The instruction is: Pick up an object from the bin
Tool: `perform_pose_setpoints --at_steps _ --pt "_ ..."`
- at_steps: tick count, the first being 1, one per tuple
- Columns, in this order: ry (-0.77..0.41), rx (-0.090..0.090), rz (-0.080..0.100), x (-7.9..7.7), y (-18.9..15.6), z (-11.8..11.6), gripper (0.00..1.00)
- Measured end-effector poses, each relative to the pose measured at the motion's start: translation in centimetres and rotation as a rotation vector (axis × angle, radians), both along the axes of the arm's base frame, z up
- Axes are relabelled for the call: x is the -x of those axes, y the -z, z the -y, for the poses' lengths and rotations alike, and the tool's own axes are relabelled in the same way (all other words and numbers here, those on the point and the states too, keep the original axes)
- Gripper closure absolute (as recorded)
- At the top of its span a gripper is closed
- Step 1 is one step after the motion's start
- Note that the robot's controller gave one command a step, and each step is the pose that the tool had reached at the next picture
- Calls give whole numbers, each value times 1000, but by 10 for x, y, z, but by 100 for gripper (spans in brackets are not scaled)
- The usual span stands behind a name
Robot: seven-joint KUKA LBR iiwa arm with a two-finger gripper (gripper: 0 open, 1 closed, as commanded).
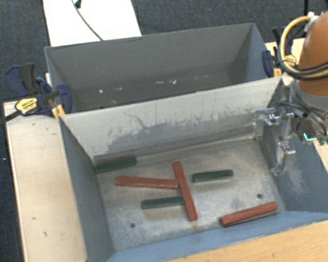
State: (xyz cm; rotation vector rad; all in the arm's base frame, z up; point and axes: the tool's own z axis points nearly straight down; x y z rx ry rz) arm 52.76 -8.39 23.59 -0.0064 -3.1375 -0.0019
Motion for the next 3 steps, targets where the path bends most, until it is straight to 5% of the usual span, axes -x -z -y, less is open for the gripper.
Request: perform_pose_setpoints --at_steps 1,2,3 --pt "13 -2 -1 -18 124 -53 0" --pt "7 1 8 -51 168 -57 0" --pt "4 1 10 -51 165 -57 100"
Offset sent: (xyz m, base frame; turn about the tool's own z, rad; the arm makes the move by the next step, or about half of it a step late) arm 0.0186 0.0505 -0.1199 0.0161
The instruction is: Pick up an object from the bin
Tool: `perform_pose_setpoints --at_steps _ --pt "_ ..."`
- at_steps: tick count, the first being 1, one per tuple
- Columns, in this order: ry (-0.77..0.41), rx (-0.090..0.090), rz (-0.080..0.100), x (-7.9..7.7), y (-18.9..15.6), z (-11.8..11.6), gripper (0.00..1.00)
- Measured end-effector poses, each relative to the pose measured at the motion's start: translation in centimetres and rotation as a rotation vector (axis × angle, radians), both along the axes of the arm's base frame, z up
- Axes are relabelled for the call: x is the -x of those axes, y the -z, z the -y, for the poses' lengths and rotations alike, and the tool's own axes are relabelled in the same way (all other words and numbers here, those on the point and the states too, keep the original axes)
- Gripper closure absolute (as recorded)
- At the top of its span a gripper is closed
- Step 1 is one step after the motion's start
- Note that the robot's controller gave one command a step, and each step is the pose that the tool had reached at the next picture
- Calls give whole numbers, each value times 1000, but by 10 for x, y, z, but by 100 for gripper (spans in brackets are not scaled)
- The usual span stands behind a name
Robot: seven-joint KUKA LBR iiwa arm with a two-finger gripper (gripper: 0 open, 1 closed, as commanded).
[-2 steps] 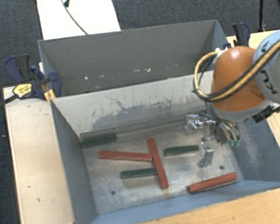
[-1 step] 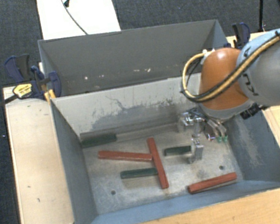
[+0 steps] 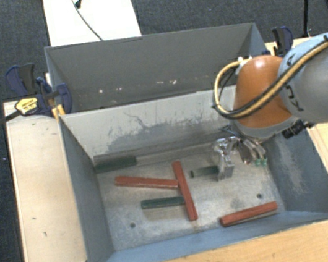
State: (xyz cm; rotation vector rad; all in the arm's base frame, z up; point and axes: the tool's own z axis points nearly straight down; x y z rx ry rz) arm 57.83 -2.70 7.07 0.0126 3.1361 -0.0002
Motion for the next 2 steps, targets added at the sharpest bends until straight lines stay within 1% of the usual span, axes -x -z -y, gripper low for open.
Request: perform_pose_setpoints --at_steps 1,2 --pt "-35 1 6 -10 -123 0 100" --pt "-58 2 6 34 -223 25 100"
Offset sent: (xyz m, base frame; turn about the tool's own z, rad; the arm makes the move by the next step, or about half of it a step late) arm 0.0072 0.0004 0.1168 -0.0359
